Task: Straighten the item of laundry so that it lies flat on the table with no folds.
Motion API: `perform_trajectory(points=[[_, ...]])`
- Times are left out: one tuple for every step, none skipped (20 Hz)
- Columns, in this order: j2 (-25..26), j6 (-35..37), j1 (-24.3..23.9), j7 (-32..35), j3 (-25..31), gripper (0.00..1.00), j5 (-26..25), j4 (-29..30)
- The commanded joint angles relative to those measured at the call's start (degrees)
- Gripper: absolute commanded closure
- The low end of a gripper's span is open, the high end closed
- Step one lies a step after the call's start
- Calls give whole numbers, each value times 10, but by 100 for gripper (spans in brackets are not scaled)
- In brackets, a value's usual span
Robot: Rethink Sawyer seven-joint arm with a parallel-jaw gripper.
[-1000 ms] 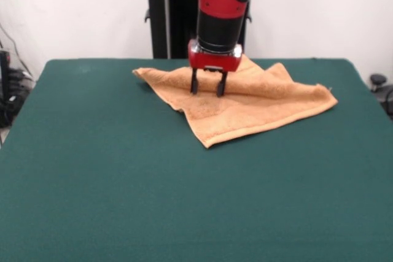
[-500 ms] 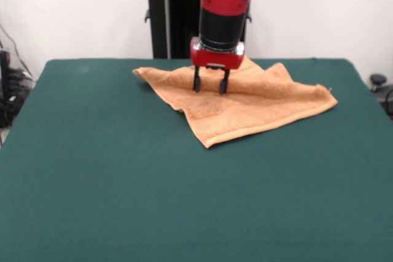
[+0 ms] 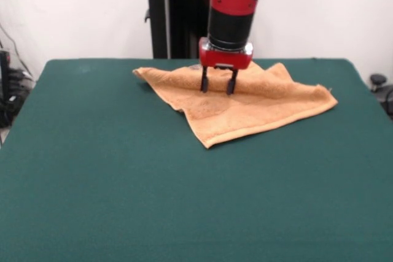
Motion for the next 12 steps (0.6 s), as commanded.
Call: perform_trajectory(points=[[42,22,22,109,43,0,51,-57],[45,26,24,109,42,0,54,-62],[48,23,26,109,41,0,55,-67],[53,22,29,108,38,0,56,-73],[59,29,32,106,35,0,59,-82],[65,41,34,102,33,0,62,-93],[72,53,35,97,33,0,65,-106],[81,62,35,91,34,0,66,-122],[88,70,35,87,34,0,68,-134],[94,79,36,83,34,0,70,-145],[99,87,38,80,33,0,72,-157],[105,97,39,78,32,0,73,-170]])
